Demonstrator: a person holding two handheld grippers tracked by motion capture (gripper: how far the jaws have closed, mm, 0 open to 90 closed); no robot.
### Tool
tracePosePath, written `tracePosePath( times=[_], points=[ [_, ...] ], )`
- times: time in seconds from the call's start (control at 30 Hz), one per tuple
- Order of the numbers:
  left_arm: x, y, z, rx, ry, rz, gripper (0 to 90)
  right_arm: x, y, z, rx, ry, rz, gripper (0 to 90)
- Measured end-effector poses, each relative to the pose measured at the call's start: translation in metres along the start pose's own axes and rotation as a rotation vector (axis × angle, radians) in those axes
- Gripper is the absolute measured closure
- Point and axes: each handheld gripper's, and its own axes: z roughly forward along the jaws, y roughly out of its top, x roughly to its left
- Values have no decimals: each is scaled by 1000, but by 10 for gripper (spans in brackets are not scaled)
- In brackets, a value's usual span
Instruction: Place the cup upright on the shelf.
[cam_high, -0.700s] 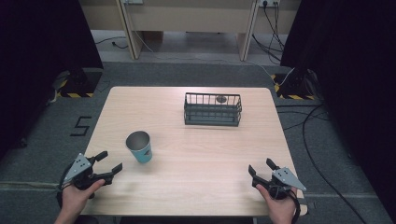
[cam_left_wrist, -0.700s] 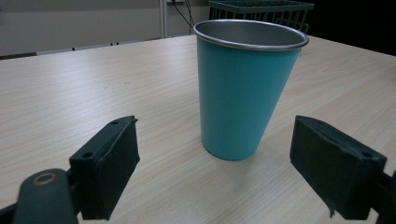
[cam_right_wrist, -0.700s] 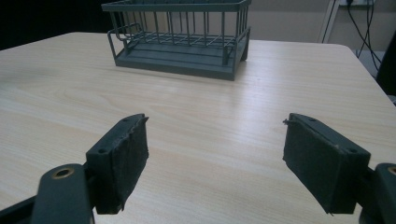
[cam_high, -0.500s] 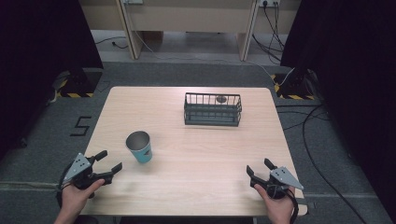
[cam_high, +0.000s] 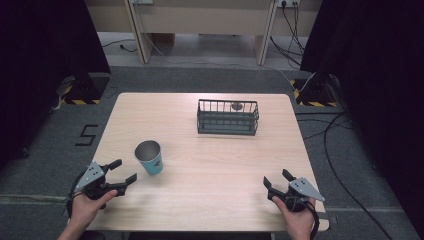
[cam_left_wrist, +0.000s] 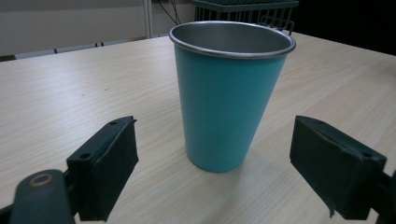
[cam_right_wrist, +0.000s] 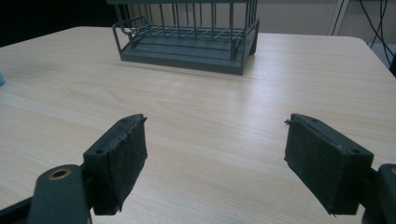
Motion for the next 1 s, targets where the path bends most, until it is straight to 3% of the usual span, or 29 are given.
tracePosePath(
  times=[0.57, 1.0],
  points=[
    [0, 4, 33, 3, -54, 3, 142, 0, 0, 1, -2, 7, 11, 214],
    [1, 6, 48, 12, -64, 10, 142, -1, 1, 2, 1, 9, 3, 214]
  ],
)
